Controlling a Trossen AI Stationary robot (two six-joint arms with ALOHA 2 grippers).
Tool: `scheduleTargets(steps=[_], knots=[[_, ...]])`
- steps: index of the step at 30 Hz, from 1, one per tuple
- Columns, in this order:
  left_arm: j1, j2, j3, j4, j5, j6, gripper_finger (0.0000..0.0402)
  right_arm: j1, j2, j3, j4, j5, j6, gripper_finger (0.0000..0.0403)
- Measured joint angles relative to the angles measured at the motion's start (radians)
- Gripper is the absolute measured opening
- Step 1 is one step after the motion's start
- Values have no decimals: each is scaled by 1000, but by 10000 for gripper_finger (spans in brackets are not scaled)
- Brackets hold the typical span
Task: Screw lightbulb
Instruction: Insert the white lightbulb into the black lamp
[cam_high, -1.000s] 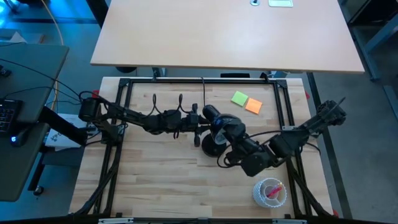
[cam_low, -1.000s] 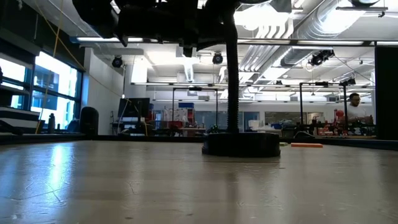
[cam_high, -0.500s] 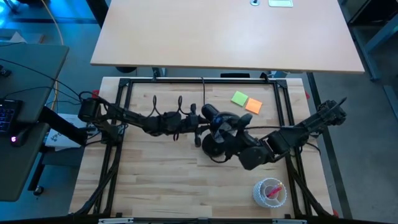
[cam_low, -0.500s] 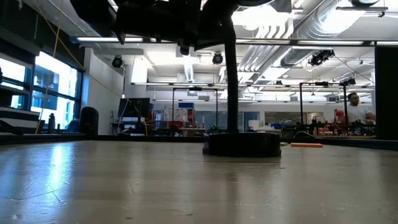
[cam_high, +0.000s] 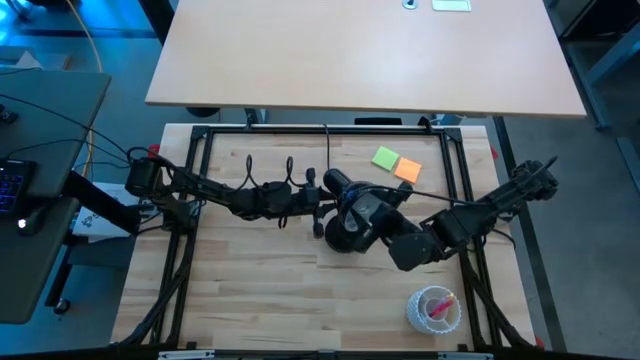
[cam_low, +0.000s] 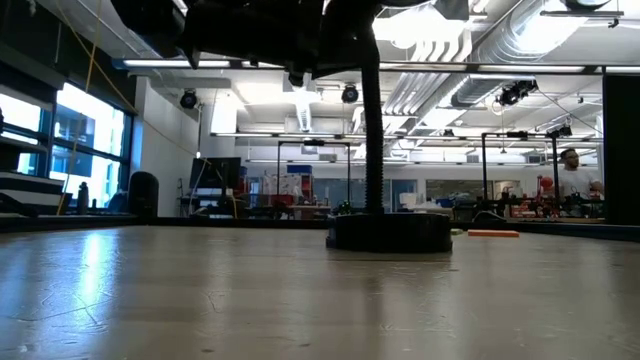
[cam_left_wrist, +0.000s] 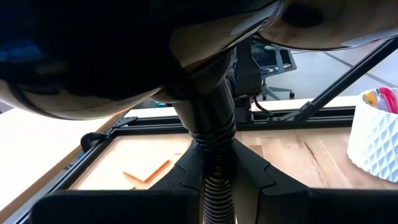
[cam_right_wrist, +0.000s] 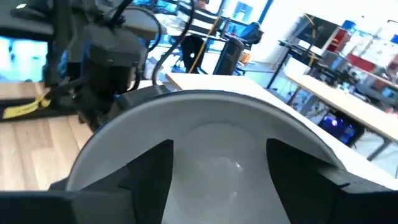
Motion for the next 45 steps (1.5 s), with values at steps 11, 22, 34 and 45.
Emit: scheduleTargets(steps=[11, 22, 34, 45], knots=[[0, 0, 0, -4, -1, 0, 37, 49, -53, 0, -50, -80, -328, 283], [0, 0, 0, -5, -2, -1, 37, 35, -54, 0, -300, -80, -1005, 284], [0, 0, -1, -6, -3, -3, 37, -14, -21, 0, -208, -139, -1140, 284], [0, 0, -1, -5, -7, -5, 37, -14, -19, 0, -199, -105, -423, 284]])
